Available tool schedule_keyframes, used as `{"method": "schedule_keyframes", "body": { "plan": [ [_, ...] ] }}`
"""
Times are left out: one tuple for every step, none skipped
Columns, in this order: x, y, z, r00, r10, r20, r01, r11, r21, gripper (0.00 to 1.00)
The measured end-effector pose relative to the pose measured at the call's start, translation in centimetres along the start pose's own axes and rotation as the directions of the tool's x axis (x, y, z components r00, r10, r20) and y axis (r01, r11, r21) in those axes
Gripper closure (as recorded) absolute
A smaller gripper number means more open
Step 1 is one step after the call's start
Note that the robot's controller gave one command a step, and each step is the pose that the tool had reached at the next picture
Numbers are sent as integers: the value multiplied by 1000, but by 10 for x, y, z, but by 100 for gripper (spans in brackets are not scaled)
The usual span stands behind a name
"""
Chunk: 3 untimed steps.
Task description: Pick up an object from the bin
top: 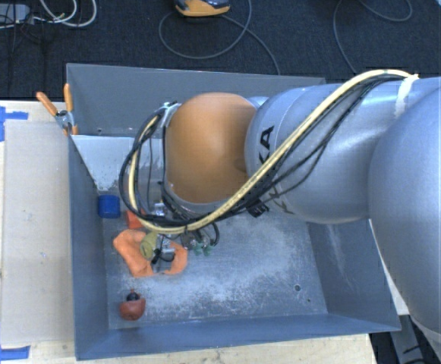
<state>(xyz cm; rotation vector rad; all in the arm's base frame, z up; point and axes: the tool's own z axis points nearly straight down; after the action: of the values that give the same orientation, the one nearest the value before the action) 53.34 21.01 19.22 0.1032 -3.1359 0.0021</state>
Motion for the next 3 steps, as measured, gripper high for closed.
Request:
{"method": "schedule_keyframes", "body": {
  "plan": [
    [-2,-1,-35,1000,27,-7,-27,1000,1,100],
    [-9,1,-77,999,39,-5,-39,999,2,100],
    [-14,0,-90,999,40,3,-40,999,-1,100]
  ]
}}
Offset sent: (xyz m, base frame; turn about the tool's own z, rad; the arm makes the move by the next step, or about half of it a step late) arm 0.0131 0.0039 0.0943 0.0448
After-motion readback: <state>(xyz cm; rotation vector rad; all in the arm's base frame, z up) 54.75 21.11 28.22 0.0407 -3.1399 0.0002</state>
